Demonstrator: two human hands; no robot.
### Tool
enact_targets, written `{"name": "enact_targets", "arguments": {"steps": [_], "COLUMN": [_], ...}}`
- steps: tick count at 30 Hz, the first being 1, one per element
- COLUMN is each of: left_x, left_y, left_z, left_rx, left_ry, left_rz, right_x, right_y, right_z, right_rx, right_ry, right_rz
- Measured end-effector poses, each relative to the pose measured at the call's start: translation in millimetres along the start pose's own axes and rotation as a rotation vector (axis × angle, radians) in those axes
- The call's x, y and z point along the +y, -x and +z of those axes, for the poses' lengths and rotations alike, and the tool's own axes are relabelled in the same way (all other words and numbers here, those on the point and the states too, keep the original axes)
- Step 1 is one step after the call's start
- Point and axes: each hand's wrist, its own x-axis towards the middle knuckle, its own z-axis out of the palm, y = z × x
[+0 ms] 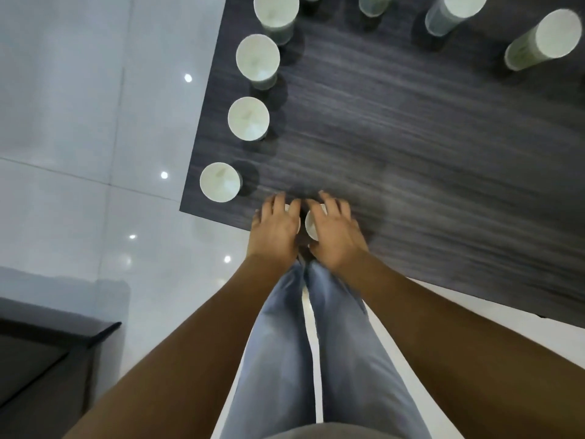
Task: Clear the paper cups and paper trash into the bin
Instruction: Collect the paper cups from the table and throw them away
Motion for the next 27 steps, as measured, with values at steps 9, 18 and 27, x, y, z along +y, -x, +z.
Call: {"name": "enact_targets", "arguments": {"steps": [9,18,27], "left_x": [0,53,123], "left_y": [35,93,145], "left_z": [-24,-103,-168], "left_rx": [0.029,0.069,0.045], "left_ry": [-0.073,-0.076,-0.159], "left_rz": [0.060,0.194,0.527], "right_x": [-1,4,5], "right_y": [34,141,260], "right_z": [-24,-107,-134], "right_rx": [0.088,0.243,0.474], "right_ry": [-0.042,-0.118,-0.314], "right_rz": [-0.064,0.096,0.386]}}
